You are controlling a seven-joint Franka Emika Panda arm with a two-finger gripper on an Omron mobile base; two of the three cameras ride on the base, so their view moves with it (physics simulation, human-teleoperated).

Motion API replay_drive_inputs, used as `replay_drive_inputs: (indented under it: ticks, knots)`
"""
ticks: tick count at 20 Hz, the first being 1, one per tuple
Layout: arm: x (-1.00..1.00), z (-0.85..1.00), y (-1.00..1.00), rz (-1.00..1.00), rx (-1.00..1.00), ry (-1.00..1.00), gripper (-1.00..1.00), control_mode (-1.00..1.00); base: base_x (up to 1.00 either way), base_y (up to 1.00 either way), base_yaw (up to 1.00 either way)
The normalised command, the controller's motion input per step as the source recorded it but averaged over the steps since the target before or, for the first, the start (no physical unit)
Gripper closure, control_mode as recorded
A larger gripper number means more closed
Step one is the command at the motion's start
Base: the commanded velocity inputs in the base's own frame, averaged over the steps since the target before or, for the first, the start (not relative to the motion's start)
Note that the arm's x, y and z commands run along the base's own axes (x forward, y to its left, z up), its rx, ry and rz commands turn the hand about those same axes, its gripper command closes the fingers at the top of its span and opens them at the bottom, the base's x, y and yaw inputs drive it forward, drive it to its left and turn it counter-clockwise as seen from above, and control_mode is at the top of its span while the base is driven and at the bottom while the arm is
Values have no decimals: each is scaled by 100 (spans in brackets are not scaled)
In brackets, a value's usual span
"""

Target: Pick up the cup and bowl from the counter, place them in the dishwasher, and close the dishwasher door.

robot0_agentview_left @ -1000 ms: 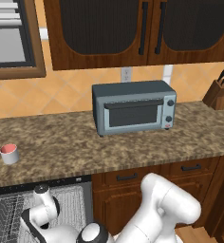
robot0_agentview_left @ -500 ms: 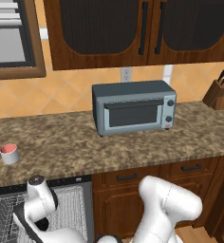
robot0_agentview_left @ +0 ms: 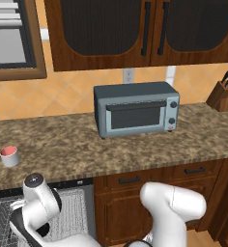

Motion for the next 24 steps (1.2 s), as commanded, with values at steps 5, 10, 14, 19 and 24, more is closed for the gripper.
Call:
replay_drive_inputs:
  ticks: [5, 10, 14, 19, 24]
  knots:
    - [0, 100, -36, -9, 19, -1, -100, -100, 0, 0, 0]
    - [7, 100, -54, -21, 25, 0, -100, -100, 0, 0, 0]
    - [4, 100, -37, -10, 19, 1, -100, -100, 0, 0, 0]
    - [2, 87, -40, -5, 11, 6, -100, -100, 0, 0, 0]
    - [3, 2, -26, -8, 10, 0, -100, -100, 0, 0, 0]
